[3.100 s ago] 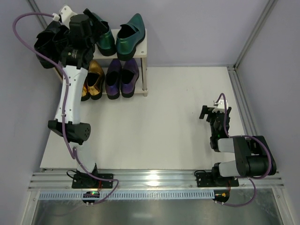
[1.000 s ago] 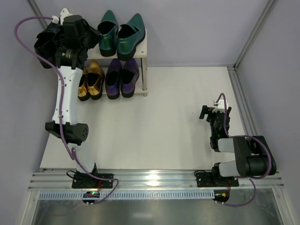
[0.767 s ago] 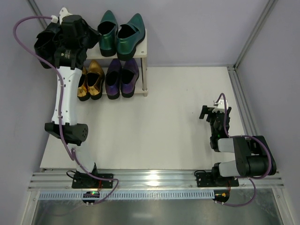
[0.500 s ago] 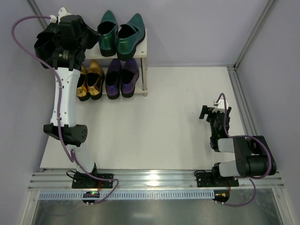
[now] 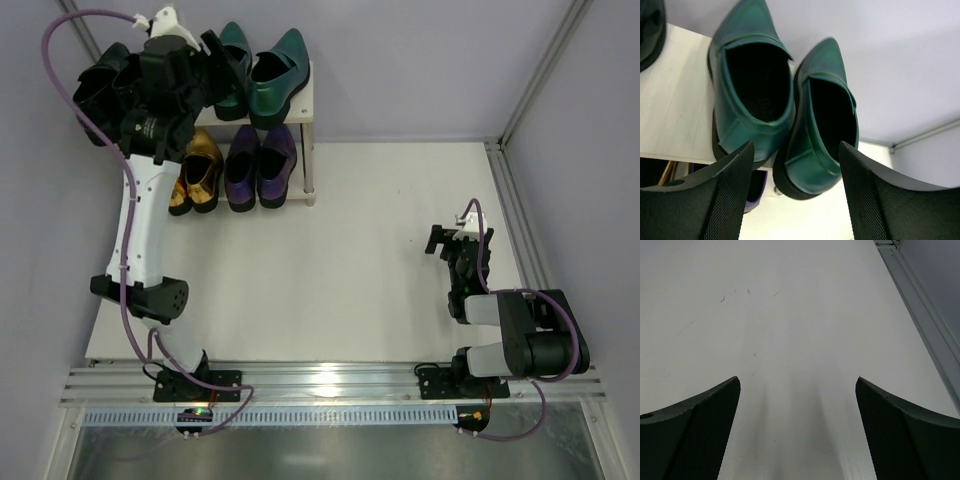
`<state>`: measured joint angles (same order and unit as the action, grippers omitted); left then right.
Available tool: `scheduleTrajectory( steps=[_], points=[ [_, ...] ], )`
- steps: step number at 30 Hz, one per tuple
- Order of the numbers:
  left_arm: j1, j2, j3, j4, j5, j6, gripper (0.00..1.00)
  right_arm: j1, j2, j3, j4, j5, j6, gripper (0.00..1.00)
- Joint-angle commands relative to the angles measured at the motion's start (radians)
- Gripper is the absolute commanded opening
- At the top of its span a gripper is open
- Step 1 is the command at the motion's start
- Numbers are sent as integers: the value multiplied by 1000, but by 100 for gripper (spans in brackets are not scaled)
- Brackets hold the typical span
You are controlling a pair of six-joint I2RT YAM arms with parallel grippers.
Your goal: Place and organize the shoes onto the shoe shelf
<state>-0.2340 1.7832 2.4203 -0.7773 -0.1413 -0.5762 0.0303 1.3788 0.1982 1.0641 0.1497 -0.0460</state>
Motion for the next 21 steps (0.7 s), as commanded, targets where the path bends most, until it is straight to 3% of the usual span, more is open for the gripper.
scheduleTrajectory(
  steps=[1,9,21],
  points=[
    [-48,4,-16,35,-38,197,68,-3,-11,9,51,-9,14,97],
    [-103,24,-32,44,-266,312,68,-3,-12,7,51,-9,14,97],
    [-116,39,-44,96,-314,423,73,-3,-14,7,51,-10,14,97]
  ],
)
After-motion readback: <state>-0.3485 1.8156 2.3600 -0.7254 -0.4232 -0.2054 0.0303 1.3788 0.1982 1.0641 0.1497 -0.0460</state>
